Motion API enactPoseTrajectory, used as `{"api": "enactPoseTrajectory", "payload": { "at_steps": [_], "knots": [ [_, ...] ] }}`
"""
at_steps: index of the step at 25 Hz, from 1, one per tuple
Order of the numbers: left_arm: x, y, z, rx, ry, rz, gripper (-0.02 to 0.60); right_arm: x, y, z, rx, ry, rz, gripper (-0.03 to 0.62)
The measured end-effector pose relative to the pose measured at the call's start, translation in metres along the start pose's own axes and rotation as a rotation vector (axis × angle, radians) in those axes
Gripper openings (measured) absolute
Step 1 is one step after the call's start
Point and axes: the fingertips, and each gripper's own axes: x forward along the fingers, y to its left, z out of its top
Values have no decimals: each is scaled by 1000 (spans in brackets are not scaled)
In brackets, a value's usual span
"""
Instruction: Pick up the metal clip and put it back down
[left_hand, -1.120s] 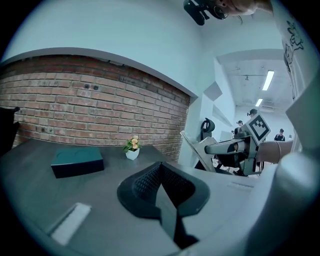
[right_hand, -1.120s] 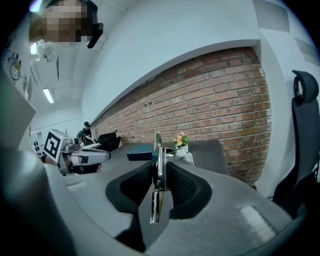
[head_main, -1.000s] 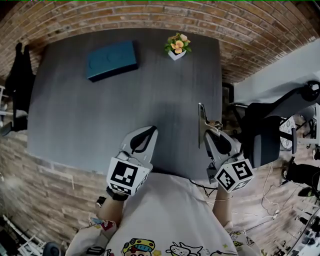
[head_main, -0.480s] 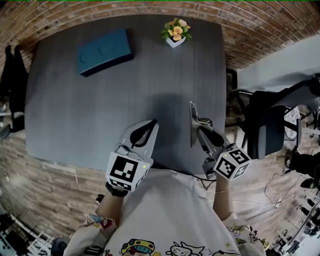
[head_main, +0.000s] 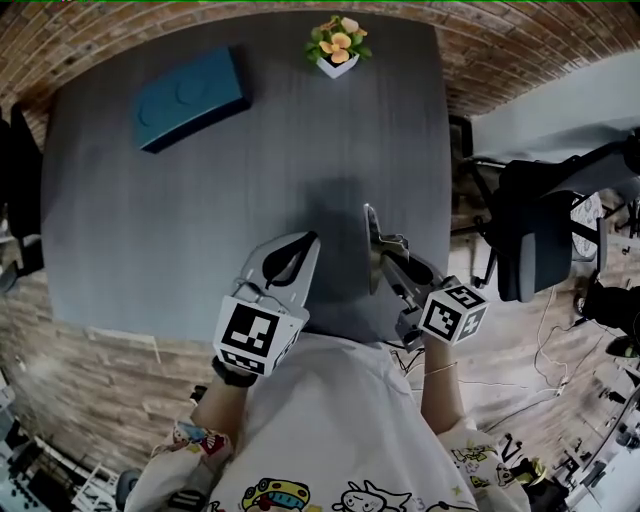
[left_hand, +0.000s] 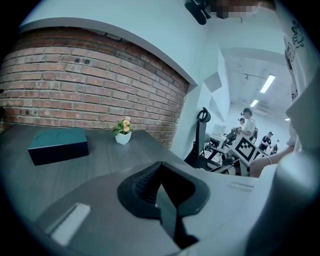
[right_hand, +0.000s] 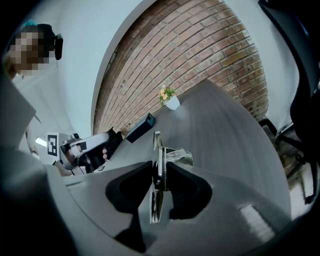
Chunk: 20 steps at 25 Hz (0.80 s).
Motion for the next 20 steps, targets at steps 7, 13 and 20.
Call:
{"api": "enactPoseTrajectory", "payload": {
  "at_steps": [7, 13, 20],
  "knots": [
    [8, -4, -7, 0, 17, -25, 6, 10, -11, -20, 69, 47, 0, 98],
    [10, -3, -14, -2, 38, -31, 6, 18, -19, -30, 92, 88, -18, 98],
    [11, -1, -19, -4, 53, -35, 6, 23, -26, -39, 95, 141, -47, 100]
  ]
}}
